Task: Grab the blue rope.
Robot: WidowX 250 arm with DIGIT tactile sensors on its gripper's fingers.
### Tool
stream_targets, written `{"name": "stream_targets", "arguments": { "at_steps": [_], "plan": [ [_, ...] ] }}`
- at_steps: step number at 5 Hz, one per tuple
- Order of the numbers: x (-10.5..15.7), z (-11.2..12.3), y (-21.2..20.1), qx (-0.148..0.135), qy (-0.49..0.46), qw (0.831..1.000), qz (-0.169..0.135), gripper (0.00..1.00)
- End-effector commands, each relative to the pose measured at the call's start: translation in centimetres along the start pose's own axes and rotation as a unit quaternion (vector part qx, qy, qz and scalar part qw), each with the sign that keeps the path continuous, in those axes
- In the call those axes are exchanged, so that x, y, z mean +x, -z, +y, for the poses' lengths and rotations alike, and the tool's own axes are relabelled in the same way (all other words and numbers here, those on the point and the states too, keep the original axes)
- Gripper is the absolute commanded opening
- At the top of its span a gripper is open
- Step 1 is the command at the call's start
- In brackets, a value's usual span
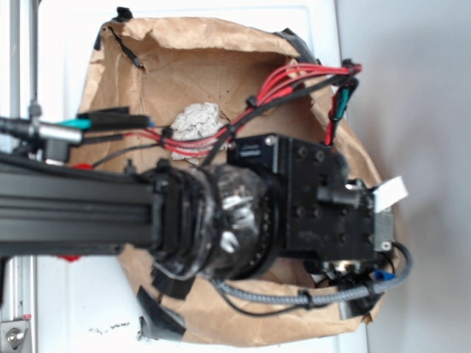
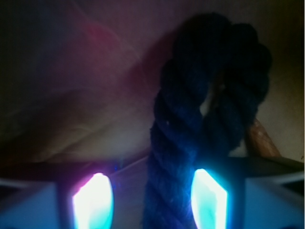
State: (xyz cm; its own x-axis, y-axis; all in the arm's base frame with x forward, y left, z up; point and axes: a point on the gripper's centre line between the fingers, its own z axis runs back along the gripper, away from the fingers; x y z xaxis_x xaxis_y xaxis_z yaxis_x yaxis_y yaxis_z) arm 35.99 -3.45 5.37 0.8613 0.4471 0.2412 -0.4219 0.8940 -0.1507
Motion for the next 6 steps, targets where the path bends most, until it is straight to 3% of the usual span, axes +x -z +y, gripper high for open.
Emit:
{"name": "stream_targets", "arguments": {
  "at_steps": [1,3,4,5,6],
  "plan": [
    [1.6,1.2,-3.2,-0.033,0.017,0.997,-0.073,0.0],
    [1.4,1.2,-4.8,-0.047,0.021,0.996,-0.079,0.0],
    [1.4,0.7,-9.8,-0.081,0.005,0.996,-0.041,0.0],
    [1.8,0.3,-13.8,-0.087,-0.008,0.996,-0.005,0.0],
    [2.0,0.6,-16.6,-0.062,-0.016,0.996,-0.059,0.0]
  ]
}}
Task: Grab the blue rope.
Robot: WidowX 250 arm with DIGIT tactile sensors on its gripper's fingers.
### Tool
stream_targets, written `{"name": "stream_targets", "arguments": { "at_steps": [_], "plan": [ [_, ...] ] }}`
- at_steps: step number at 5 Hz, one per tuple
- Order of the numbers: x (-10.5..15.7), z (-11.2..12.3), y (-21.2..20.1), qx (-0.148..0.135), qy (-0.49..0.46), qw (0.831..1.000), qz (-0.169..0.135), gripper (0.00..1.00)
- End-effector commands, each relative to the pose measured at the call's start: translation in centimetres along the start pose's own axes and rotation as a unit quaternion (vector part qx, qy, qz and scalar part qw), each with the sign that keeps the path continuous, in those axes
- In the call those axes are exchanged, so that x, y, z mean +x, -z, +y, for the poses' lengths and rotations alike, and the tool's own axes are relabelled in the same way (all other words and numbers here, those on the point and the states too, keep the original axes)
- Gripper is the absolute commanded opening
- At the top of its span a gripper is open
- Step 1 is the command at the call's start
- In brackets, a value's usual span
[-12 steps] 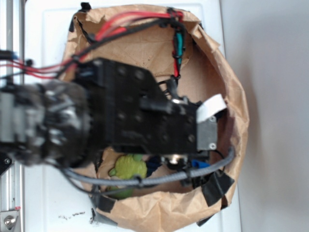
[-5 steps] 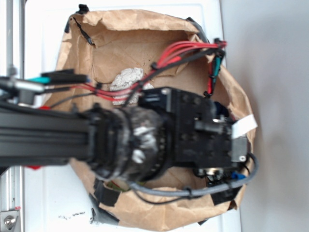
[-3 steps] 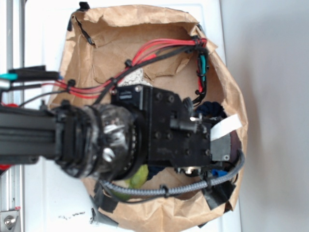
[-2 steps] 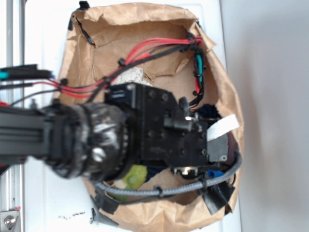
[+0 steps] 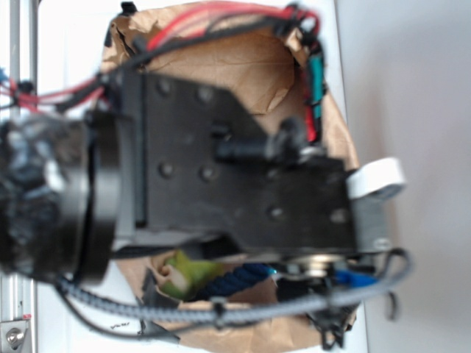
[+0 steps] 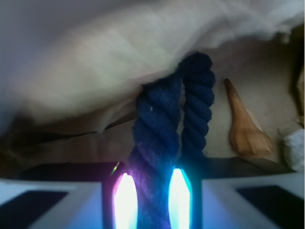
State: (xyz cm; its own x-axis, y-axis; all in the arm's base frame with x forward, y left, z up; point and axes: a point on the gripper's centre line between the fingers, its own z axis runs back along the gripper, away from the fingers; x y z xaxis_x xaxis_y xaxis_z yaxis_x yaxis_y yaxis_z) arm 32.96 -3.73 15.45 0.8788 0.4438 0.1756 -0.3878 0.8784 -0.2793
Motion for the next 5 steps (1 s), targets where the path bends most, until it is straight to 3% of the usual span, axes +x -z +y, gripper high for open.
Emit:
{"name": "stream_targets", "arguments": {
  "at_steps": [1,2,3,5],
  "plan": [
    [2.6,1.0,-8.1,0.02,-0.026,0.994,-0.104,0.0],
    [3.1,2.8,-9.2,0.05,-0.044,0.99,-0.125,0.0],
    [3.6,4.8,-10.5,0.074,-0.052,0.988,-0.126,0.0],
    [2.4,7.3,-12.9,0.065,-0.032,0.99,-0.118,0.0]
  ]
}}
